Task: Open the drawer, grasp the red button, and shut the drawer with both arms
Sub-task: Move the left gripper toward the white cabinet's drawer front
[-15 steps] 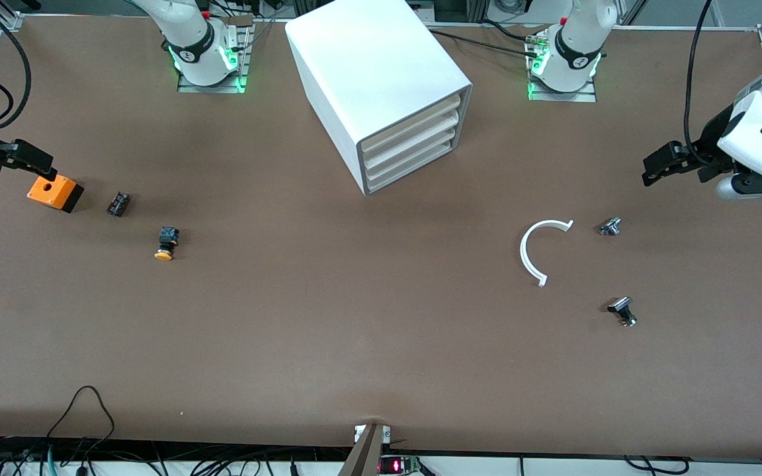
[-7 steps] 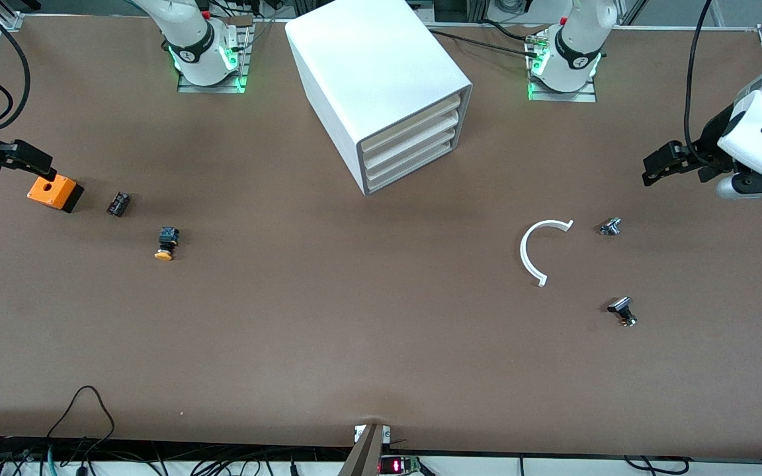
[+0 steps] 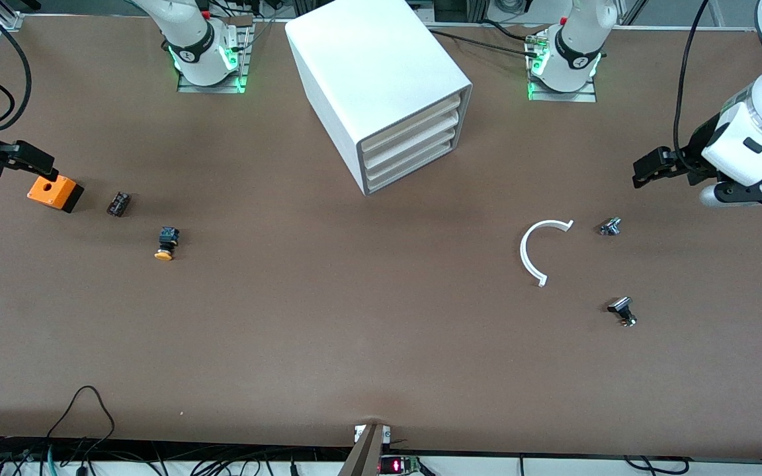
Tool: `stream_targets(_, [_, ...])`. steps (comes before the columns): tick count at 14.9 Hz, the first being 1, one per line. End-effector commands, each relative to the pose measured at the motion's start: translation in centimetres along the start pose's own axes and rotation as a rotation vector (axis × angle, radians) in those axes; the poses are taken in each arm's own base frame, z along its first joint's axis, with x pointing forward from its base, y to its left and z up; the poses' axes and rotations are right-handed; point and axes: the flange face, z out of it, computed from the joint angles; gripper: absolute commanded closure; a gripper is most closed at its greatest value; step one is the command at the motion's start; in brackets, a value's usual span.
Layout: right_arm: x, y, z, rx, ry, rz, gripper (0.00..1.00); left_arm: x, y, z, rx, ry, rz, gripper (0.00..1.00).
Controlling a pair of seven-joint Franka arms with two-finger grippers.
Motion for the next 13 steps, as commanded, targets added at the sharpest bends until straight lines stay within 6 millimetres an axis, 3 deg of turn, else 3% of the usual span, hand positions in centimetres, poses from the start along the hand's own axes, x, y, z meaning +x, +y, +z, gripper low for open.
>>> stream_targets(1, [0.1, -0.4, -0.2, 0.037, 0.008, -0.016, 0.00, 0.2, 0.3, -1.2, 0.001, 0.001, 0.010, 0.00])
stream_targets(7, [0.1, -1.3, -0.3, 0.049, 0.014, -0.033, 0.00, 0.2, 1.6, -1.0, 0.003, -0.005, 0.039, 0.00])
stream_targets(8, [0.1, -1.6, -0.3, 0.049, 0.014, -0.047, 0.00, 0.8, 1.6, 0.3, 0.001, -0.029, 0.042, 0.00])
stream_targets(10, [0.0, -1.7, -0.4, 0.049, 0.014, -0.053, 0.00, 2.0, 3.1, 4.8, 0.010, -0.136, 0.068, 0.00])
stream_targets(11, [0.0, -1.9, -0.4, 0.049, 0.014, -0.056, 0.00, 2.6, 2.8, 7.3, 0.005, -0.207, 0.068, 0.00])
stream_targets(13, [0.0, -2.5, -0.5, 0.049, 0.014, -0.065, 0.00, 2.5, 2.8, 8.7, -0.065, -0.272, 0.064, 0.00])
